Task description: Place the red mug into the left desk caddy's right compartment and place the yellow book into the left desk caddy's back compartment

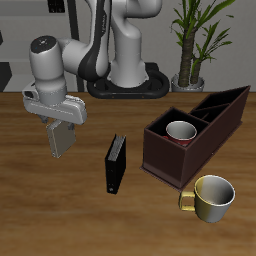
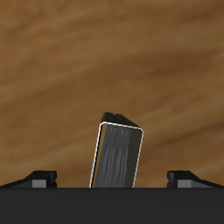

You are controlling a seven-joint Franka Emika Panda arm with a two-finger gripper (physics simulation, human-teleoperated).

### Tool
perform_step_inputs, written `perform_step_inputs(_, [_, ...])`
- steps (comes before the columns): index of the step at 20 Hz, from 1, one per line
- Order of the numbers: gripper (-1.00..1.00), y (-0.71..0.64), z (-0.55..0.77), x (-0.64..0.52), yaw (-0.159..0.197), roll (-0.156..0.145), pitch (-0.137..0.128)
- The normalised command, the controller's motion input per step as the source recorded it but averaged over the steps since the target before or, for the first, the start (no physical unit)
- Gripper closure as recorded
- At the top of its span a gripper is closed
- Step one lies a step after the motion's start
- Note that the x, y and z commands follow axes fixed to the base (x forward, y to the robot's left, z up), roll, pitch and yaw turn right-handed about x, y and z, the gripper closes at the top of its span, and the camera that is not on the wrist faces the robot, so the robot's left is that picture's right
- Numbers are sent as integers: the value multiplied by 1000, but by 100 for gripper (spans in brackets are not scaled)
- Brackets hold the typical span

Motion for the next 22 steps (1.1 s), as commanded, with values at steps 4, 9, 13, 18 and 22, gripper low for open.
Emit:
perform_step_inputs(4, [100,-80,-245,-17,-14,-26,17])
perform_step_inputs(9, [100,-13,-78,-1,-18,-20,-3])
perform_step_inputs(13, [100,131,3,38,6,38,-10])
perform_step_inputs(18, [100,222,305,-7,-36,32,-32])
perform_step_inputs(22, [100,415,623,-293,-17,7,-47])
